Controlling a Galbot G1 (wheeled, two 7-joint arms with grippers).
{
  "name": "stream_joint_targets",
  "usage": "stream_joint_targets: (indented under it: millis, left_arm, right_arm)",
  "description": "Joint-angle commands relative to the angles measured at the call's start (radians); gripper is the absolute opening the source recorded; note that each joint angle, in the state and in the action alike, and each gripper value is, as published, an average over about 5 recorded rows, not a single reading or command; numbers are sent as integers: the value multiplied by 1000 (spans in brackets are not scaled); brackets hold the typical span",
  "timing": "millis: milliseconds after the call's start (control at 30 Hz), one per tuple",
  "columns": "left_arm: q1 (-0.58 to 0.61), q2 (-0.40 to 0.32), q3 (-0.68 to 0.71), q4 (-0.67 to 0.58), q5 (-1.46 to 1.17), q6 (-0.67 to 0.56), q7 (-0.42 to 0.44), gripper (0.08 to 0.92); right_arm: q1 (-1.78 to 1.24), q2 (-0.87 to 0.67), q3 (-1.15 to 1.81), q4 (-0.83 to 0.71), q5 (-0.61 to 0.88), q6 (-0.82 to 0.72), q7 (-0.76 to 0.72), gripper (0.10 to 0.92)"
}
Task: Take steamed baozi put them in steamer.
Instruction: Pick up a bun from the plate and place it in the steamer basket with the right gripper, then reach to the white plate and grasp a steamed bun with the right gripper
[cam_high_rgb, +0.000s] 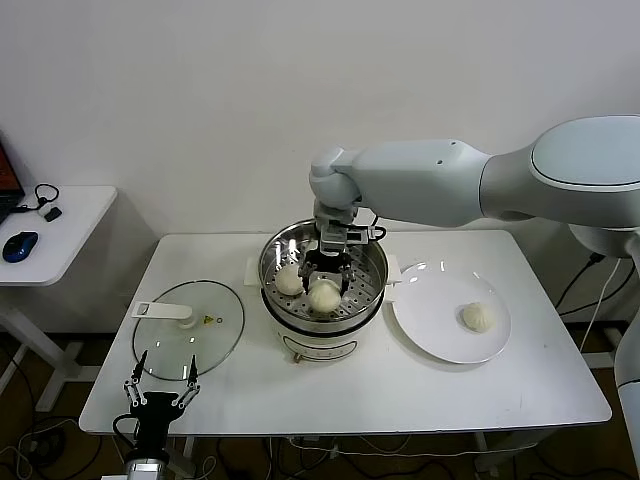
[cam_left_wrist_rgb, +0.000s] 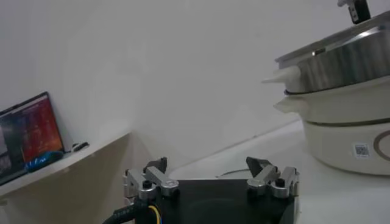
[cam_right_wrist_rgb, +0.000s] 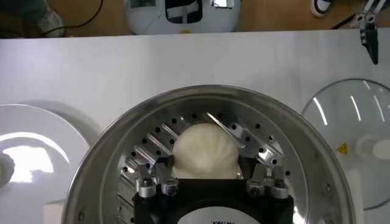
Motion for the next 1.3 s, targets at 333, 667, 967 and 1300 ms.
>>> stream_joint_targets:
  millis: [333,667,967,1300]
  left_arm:
    - [-3,-49,-2,1,1,2,0,823]
    - [-4,-49,3,-5,6,6,1,823]
    - [-10,-49,8,3,7,7,3,823]
    - [-12,-49,16,16,10,4,1,823]
  right_arm:
    - [33,-10,-11,-70,76,21,-29,822]
    - [248,-115,-281,-120,318,-146,-106,823]
    - [303,-302,-494,-19,500,-438,-88,823]
    - [195,-462,-512,-15,491,-567,-49,823]
